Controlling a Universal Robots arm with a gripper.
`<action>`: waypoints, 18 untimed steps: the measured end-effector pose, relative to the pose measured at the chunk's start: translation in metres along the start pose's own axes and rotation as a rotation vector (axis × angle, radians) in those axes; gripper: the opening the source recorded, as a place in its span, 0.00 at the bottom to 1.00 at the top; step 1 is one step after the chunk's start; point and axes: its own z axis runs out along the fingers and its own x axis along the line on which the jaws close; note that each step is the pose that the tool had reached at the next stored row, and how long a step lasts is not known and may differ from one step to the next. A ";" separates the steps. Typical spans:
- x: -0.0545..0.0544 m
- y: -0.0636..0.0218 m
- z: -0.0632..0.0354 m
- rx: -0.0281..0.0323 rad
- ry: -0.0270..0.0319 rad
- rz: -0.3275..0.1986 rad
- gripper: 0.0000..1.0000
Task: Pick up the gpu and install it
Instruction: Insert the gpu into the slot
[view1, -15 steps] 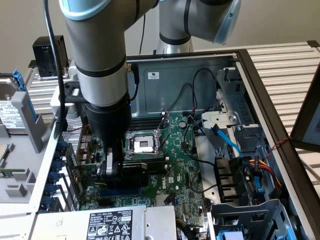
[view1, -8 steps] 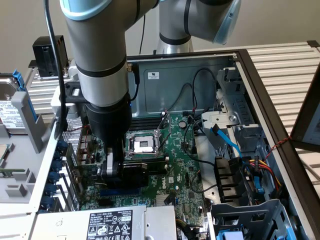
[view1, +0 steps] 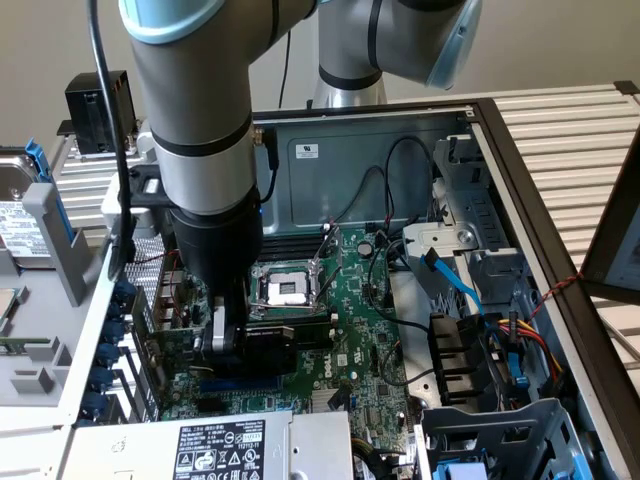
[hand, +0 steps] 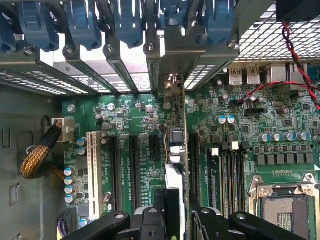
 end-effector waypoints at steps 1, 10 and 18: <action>0.000 0.0000 0.0000 0.0000 0.0000 0.000 0.28; 0.000 0.0001 0.0000 0.0000 0.0000 0.000 0.28; 0.001 0.0001 0.0000 -0.0001 0.0001 0.000 0.28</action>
